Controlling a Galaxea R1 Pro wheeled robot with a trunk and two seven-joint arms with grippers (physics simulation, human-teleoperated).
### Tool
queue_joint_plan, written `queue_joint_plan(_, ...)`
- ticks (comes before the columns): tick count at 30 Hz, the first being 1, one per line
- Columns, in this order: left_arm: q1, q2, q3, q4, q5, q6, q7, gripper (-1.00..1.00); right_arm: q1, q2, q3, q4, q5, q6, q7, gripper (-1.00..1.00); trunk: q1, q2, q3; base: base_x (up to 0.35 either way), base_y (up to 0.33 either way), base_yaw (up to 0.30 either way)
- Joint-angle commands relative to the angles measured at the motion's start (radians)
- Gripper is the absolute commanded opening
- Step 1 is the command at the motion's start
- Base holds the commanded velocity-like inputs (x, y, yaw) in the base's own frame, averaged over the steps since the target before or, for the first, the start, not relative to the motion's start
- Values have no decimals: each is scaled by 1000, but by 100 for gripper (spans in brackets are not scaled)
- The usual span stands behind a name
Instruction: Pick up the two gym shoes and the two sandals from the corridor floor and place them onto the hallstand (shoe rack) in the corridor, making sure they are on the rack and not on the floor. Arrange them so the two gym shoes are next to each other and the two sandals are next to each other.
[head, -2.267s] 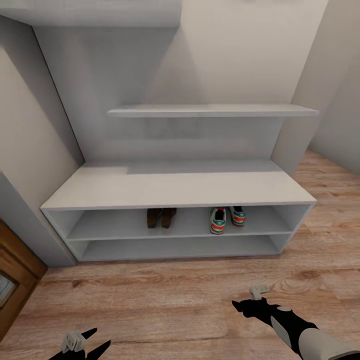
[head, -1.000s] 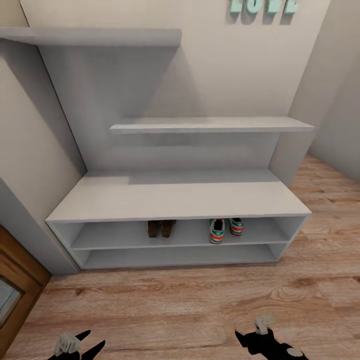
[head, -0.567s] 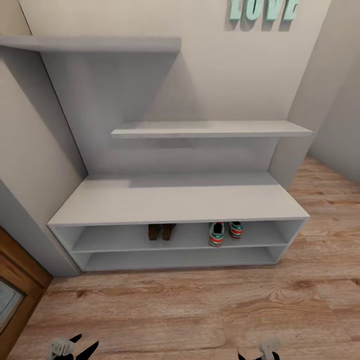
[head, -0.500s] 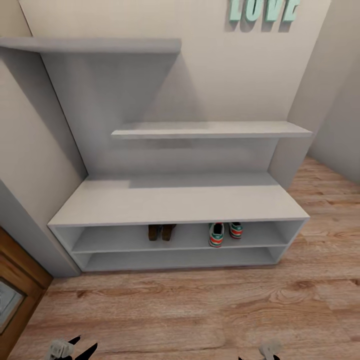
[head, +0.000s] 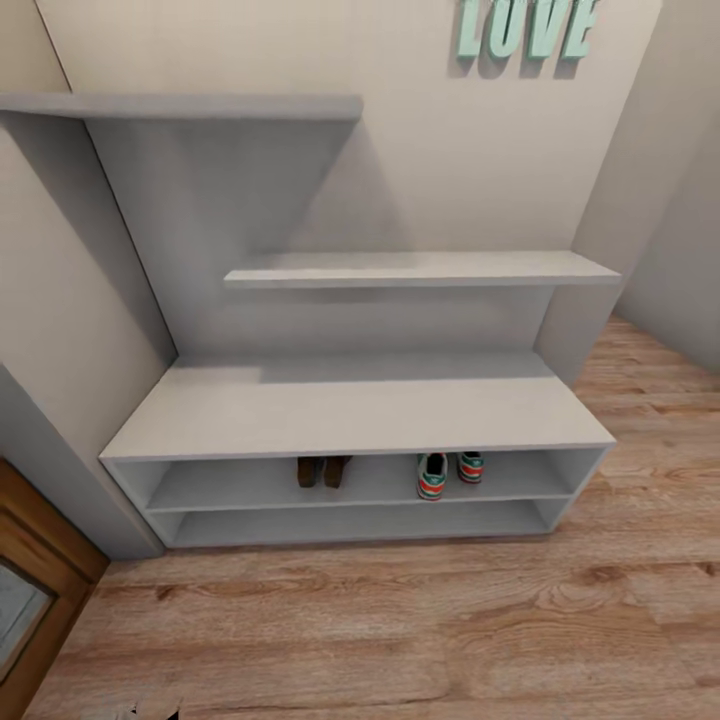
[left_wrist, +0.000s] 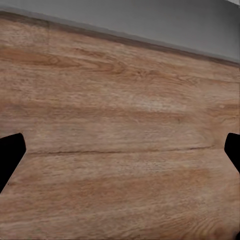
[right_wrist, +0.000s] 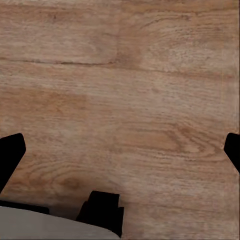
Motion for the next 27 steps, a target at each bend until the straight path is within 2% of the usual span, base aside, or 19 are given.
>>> queue_joint_plan(1,-1,0,6,12,-10,-9,6,100,7,0,6,3,-10,-2,-14,100,-4,7,3,0,0,0)
queue_joint_plan(5,0,0,6,53,-11,-23,39,100,34,3,7,7,-10,-1,-77,100,-19,35,15,0,0,0)
queue_joint_plan(10,4,-2,5,95,-15,-62,76,100,48,6,6,9,-12,0,-115,100,-39,70,31,0,0,0)
queue_joint_plan(19,12,-10,-3,152,-40,-92,154,100,55,14,5,9,-13,0,-132,100,-73,133,59,0,0,0)
queue_joint_plan(27,13,-15,-3,171,-54,-96,178,100,56,17,5,8,-16,0,-134,100,-104,189,84,0,0,0)
